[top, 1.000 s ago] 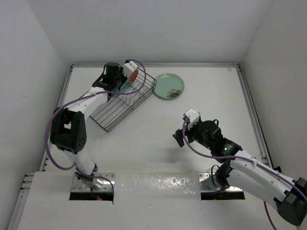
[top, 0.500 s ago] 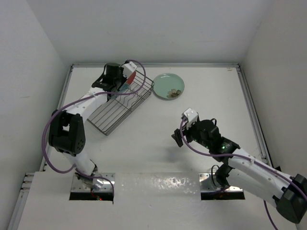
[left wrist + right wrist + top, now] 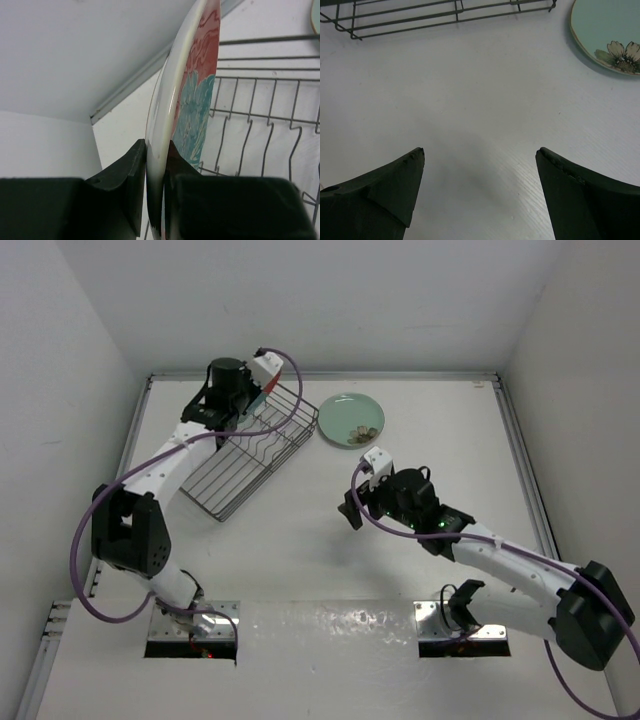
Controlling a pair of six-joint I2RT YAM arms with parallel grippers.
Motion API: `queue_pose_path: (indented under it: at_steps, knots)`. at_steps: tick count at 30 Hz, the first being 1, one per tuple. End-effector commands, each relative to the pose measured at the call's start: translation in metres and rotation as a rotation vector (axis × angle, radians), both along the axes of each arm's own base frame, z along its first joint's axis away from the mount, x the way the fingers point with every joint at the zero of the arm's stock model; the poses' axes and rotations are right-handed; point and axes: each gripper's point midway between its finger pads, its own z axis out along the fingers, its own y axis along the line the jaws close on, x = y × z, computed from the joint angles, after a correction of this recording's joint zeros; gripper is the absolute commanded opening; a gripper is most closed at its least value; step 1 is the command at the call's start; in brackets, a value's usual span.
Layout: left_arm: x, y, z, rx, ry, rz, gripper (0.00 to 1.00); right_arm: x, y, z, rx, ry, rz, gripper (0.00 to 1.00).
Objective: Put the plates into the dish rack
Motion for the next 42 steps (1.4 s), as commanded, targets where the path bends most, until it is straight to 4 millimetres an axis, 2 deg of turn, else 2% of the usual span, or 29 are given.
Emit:
queue_pose_path:
  at_steps: [1, 4, 6, 7, 8, 9, 10, 11, 12, 13, 14, 15, 17, 18, 21, 24, 26, 29, 30, 31, 32, 35, 42]
  knots:
    - [0.003, 0.006, 0.166, -0.085, -0.452, 0.040, 0.00, 0.012, 0.012, 0.034, 0.083, -0.075, -0.006, 0.90]
    - [-0.005, 0.004, 0.180, -0.142, -0.477, 0.032, 0.00, 0.012, 0.011, 0.037, 0.072, -0.091, 0.000, 0.91]
    - [-0.011, 0.002, 0.194, -0.202, -0.490, 0.030, 0.00, 0.012, 0.009, 0.042, 0.066, -0.109, 0.006, 0.92]
    - [-0.014, -0.001, 0.191, -0.253, -0.462, 0.029, 0.00, 0.012, 0.010, 0.047, 0.070, -0.122, 0.011, 0.92]
    - [-0.020, -0.003, 0.199, -0.289, -0.469, 0.021, 0.00, 0.013, 0.009, 0.051, 0.070, -0.135, 0.010, 0.93]
    - [-0.024, -0.006, 0.206, -0.322, -0.468, 0.004, 0.00, 0.014, 0.008, 0.061, 0.069, -0.167, 0.011, 0.93]
    - [-0.029, -0.011, 0.198, -0.379, -0.414, 0.002, 0.00, 0.015, 0.008, 0.068, 0.070, -0.183, 0.012, 0.94]
    - [-0.036, -0.015, 0.204, -0.411, -0.404, -0.023, 0.00, 0.016, 0.008, 0.074, 0.071, -0.199, 0.015, 0.94]
    - [-0.042, -0.029, 0.210, -0.443, -0.380, -0.101, 0.00, 0.019, 0.007, 0.090, 0.080, -0.239, 0.013, 0.96]
    - [-0.046, -0.036, 0.199, -0.474, -0.318, -0.118, 0.00, 0.021, 0.006, 0.101, 0.087, -0.266, 0.002, 0.97]
    - [-0.058, -0.043, 0.206, -0.502, -0.310, -0.167, 0.00, 0.022, 0.006, 0.111, 0.097, -0.289, 0.002, 0.98]
    - [-0.066, -0.058, 0.202, -0.522, -0.265, -0.252, 0.00, 0.023, 0.006, 0.130, 0.112, -0.331, 0.005, 0.99]
    - [-0.084, -0.074, 0.193, -0.530, -0.193, -0.353, 0.00, 0.026, 0.004, 0.148, 0.107, -0.374, -0.002, 0.99]
    - [-0.098, -0.091, 0.184, -0.538, -0.135, -0.471, 0.00, 0.030, -0.001, 0.160, 0.097, -0.401, -0.022, 0.99]
    - [-0.132, -0.114, 0.158, -0.514, -0.019, -0.673, 0.00, 0.041, -0.016, 0.175, 0.078, -0.441, -0.039, 0.99]
    - [-0.148, -0.120, 0.132, -0.476, 0.067, -0.757, 0.00, 0.046, -0.025, 0.182, 0.115, -0.432, -0.013, 0.99]
    - [-0.152, -0.122, 0.117, -0.450, 0.100, -0.786, 0.00, 0.047, -0.030, 0.189, 0.151, -0.431, 0.003, 0.99]
    - [-0.168, -0.130, 0.103, -0.465, 0.157, -0.873, 0.00, 0.043, -0.019, 0.191, 0.170, -0.426, 0.076, 0.99]
    - [-0.170, -0.133, 0.100, -0.472, 0.169, -0.886, 0.00, 0.042, -0.009, 0.185, 0.178, -0.401, 0.126, 0.99]
    - [-0.172, -0.135, 0.100, -0.475, 0.171, -0.898, 0.00, 0.042, -0.008, 0.190, 0.185, -0.408, 0.125, 0.99]
    - [-0.173, -0.136, 0.098, -0.474, 0.176, -0.905, 0.00, 0.042, 0.001, 0.181, 0.196, -0.361, 0.165, 0.99]
    - [-0.177, -0.139, 0.092, -0.464, 0.185, -0.922, 0.00, 0.042, 0.010, 0.177, 0.211, -0.339, 0.206, 0.99]
    - [-0.187, -0.142, 0.086, -0.447, 0.207, -0.968, 0.00, 0.053, 0.020, 0.155, 0.180, -0.295, 0.215, 0.96]
